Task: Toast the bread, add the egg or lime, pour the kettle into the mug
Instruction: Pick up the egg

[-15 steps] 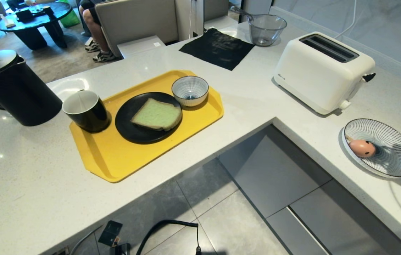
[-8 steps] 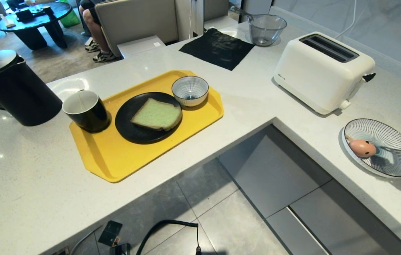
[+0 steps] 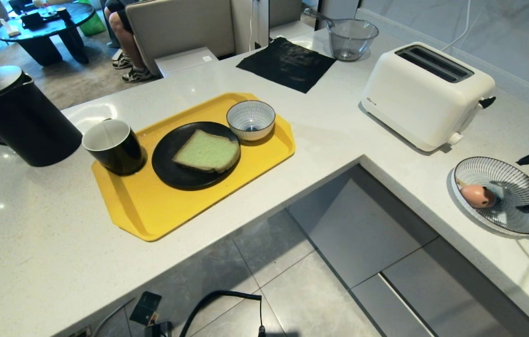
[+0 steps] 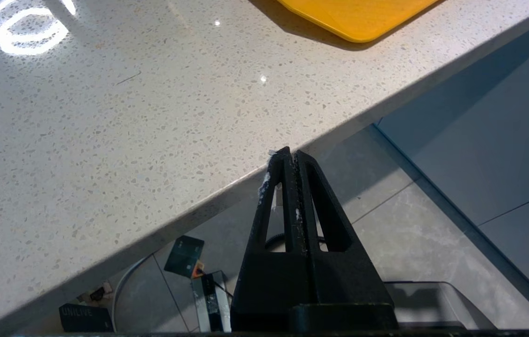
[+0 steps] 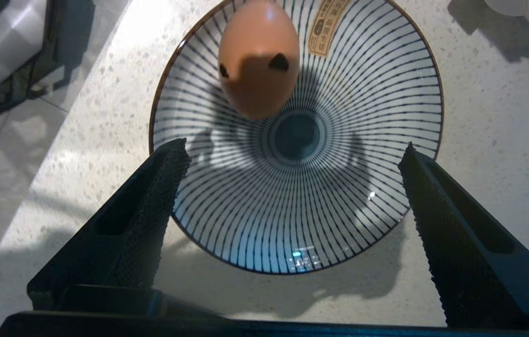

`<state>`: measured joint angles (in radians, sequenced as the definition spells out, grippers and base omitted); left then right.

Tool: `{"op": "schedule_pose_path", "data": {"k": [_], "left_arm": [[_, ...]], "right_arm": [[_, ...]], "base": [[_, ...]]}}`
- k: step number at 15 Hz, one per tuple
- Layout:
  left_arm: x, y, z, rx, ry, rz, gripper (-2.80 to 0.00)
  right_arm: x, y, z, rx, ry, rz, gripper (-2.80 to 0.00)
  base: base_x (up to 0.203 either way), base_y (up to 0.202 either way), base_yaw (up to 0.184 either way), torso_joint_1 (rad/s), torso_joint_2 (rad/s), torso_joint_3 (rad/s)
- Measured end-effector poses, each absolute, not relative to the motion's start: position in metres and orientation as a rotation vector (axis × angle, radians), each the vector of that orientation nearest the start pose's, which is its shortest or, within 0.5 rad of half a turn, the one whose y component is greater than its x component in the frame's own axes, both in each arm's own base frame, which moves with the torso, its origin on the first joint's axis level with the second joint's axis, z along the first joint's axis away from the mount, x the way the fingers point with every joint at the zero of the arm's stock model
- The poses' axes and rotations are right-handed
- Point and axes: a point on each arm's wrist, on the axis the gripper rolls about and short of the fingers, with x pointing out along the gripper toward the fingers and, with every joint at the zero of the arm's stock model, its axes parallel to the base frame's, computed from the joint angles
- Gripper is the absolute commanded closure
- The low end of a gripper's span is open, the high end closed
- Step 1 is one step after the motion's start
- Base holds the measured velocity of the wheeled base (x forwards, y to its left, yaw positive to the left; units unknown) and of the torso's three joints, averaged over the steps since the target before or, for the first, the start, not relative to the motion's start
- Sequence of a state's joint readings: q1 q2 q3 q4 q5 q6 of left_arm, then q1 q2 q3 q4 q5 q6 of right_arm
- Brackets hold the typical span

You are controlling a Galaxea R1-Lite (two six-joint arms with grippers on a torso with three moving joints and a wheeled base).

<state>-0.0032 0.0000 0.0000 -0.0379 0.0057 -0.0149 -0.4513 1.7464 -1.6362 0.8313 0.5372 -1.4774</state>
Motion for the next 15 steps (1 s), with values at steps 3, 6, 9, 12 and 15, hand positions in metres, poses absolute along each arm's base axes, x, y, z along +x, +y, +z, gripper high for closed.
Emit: {"op": "schedule_pose_path", "data": {"k": [3, 6, 9, 12, 15], "left_arm": [[-0.023, 0.0, 0.079, -0.015, -0.038, 0.002, 0.0], [-0.023, 0.0, 0.079, -0.015, -0.038, 0.002, 0.0], [-0.023, 0.0, 0.079, -0.015, -0.038, 0.002, 0.0], [-0.023, 0.0, 0.079, -0.015, -0.038, 0.002, 0.0], [-0.023, 0.0, 0.079, -0.015, -0.038, 0.002, 0.0]], "right_arm": [[0.281, -0.111, 0.268, -0.91, 0.607, 0.635, -2.8], [0.289, -0.111, 0.262, -0.914, 0.626, 0.644, -2.8], [0.296, -0.109, 0.26, -0.919, 0.626, 0.657, -2.8], [0.301, -0.102, 0.258, -0.927, 0.626, 0.678, -2.8], [0.305, -0.097, 0.254, -0.94, 0.647, 0.688, -2.8]], "base": [[0.0, 0.0, 0.0, 0.0, 0.0, 0.0], [0.0, 0.0, 0.0, 0.0, 0.0, 0.0], [0.0, 0.0, 0.0, 0.0, 0.0, 0.0], [0.0, 0.0, 0.0, 0.0, 0.0, 0.0], [0.0, 0.0, 0.0, 0.0, 0.0, 0.0]]}}
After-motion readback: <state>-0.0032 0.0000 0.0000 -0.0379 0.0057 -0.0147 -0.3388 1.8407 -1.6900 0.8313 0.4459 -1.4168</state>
